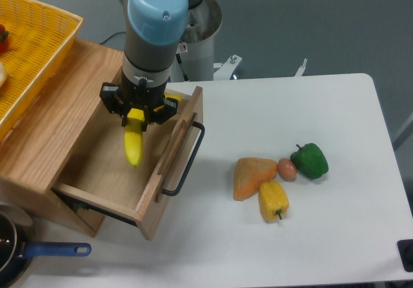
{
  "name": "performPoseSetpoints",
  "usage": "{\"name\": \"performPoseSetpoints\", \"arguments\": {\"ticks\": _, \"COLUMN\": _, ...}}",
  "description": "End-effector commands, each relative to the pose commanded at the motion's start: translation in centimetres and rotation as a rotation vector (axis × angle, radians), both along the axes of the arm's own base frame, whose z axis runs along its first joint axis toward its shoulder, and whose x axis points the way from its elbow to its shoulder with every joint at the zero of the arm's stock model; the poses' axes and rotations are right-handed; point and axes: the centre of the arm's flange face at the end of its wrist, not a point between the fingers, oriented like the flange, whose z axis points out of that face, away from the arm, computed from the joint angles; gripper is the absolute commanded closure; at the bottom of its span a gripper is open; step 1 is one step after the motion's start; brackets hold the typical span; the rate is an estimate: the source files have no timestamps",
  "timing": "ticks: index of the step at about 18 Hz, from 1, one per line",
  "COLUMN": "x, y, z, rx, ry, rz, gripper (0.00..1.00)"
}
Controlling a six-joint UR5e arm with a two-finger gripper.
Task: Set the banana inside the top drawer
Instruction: 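Lower the banana down into the open drawer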
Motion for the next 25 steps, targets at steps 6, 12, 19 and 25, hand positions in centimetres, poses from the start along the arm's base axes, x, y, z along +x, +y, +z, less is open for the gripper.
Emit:
{"name": "performPoseSetpoints", "arguments": {"ticks": 6, "x": 0.0, "y": 0.1, "z": -0.8, "rx": -0.013, "ry": -0.007, "rz": 0.0, "gripper": 0.63}}
{"name": "performPoseSetpoints", "arguments": {"ticks": 12, "x": 0.4, "y": 0.3, "z": -1.0, "rx": -0.014, "ry": -0.01, "rz": -0.008, "gripper": 0.63}}
{"name": "performPoseSetpoints", "arguments": {"ticks": 19, "x": 0.8, "y": 0.9, "z": -1.7, "rx": -0.025, "ry": -0.017, "rz": -0.019, "gripper": 0.62}}
{"name": "performPoseSetpoints", "arguments": {"ticks": 25, "x": 0.7, "y": 1.2, "z": -2.1, "rx": -0.029, "ry": -0.022, "rz": -0.02, "gripper": 0.61}}
